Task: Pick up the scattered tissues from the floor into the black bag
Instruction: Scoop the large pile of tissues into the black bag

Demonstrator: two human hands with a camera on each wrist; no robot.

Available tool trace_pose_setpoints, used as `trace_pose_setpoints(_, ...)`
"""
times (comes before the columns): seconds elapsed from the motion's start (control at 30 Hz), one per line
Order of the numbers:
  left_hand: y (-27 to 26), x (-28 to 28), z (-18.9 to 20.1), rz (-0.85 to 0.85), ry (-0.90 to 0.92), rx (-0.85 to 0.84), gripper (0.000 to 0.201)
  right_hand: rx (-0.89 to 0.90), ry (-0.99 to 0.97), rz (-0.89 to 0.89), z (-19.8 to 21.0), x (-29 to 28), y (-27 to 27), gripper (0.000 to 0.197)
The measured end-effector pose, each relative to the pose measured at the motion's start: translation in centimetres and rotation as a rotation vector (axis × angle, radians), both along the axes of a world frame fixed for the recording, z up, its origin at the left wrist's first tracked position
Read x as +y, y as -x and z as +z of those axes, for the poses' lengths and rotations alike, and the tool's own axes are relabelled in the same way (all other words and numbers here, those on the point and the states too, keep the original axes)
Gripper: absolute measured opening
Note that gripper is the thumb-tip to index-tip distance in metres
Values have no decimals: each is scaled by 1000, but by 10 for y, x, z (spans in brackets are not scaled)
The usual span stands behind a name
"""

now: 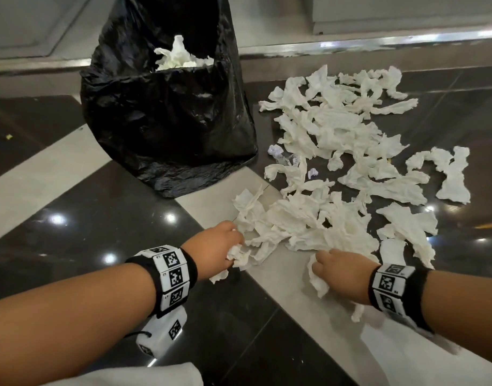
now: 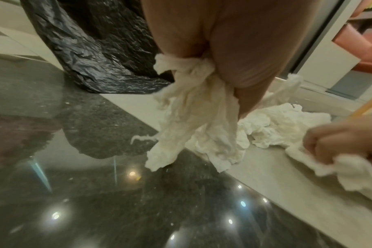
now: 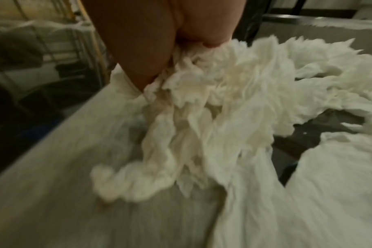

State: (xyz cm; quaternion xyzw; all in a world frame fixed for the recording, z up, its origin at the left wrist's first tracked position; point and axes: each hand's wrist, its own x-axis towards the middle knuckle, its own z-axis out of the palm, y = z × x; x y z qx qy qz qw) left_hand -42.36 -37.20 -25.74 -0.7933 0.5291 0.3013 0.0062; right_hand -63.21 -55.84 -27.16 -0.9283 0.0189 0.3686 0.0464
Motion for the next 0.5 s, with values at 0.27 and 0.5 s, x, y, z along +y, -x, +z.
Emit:
trace_pose_setpoints(0.27, 15, -30, -41, -275, -200, -32, 78, -441, -241, -485, 71, -20, 13, 27)
trace_pose_setpoints(0.5, 12, -53, -36, -304, -114, -123, 24, -454, -30, -838, 61, -64, 48, 27)
